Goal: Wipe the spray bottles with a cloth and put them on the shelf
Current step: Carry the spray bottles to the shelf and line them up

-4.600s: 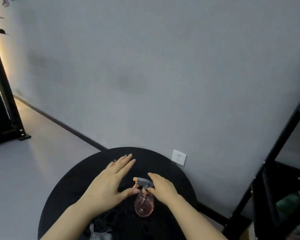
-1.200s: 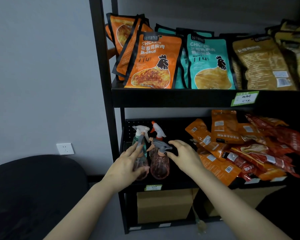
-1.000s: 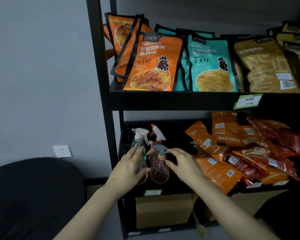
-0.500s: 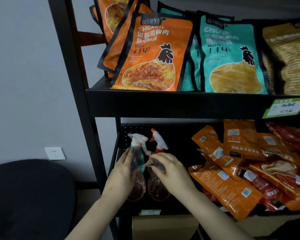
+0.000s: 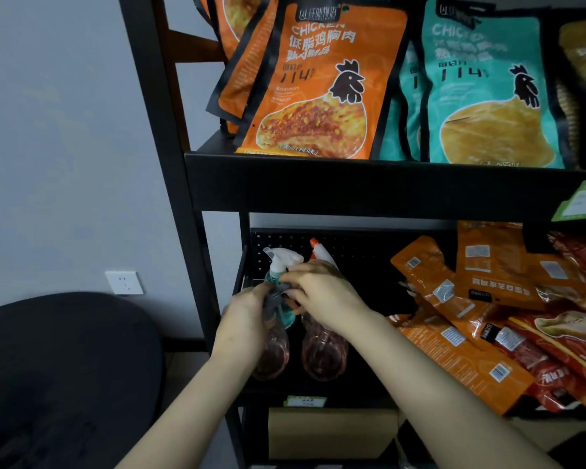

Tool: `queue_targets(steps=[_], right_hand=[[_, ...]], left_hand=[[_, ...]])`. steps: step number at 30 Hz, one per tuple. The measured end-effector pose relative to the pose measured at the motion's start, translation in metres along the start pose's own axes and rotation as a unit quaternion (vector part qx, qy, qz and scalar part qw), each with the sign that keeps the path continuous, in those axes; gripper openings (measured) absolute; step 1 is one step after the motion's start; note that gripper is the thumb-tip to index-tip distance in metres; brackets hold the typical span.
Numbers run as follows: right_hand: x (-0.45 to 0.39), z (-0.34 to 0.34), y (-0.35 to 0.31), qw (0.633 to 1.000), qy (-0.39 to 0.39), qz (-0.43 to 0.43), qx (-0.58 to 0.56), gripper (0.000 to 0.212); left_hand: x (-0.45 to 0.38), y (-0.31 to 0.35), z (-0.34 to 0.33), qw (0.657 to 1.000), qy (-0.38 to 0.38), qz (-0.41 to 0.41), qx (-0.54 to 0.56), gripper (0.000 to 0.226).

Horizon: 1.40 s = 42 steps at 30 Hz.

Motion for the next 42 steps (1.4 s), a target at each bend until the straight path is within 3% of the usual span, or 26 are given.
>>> queue_targets(steps=[5,8,19,28,34,39,42], right_hand=[[-0.005,0.002,-0.008,1.000,-0.005,-0.013,-0.005,0.025],[-0.010,0.001,-0.015,0.999,-0.015,-0.039,0.034,0.026],[-0.013,-0.008,-0.029,0.997,-0.031,-0.072,0.003,0.026],[0.000,0.000,-0.027,0.991,-0.045,-0.060,-0.113,0.023],[0.007,-0.009,-0.032,0.984,-0.014,-0.058,-0.165,0.021],[0.010,-0.008,-0.025,0.988,-0.028,-0.033,-0.150,0.024],[0.011,-0.002,-0.019,0.991,-0.038,-0.032,-0.126,0.039]], left_hand=[[0.008,0.012,-0.002,0.999,0.033,-0.010,0.027,0.054],[0.017,0.015,-0.006,0.999,0.022,0.031,0.033,0.060],[0.014,0.022,0.009,0.963,-0.017,0.168,0.212,0.043],[0.007,0.020,0.012,0.961,0.038,0.172,0.215,0.028],[0.006,0.018,0.014,0.955,0.045,0.191,0.221,0.036],[0.005,0.016,0.014,0.953,0.031,0.189,0.236,0.036],[0.007,0.016,0.011,0.965,0.010,0.161,0.206,0.040]])
Point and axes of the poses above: each hand's wrist, its own x-axis away from the middle knuckle, its own z-axis out of the back of the hand, y = z × x, the point moved 1 cm from there along -x, towards the middle knuckle, and after that the axes turned 4 degrees about x, right-handed, at the moved point
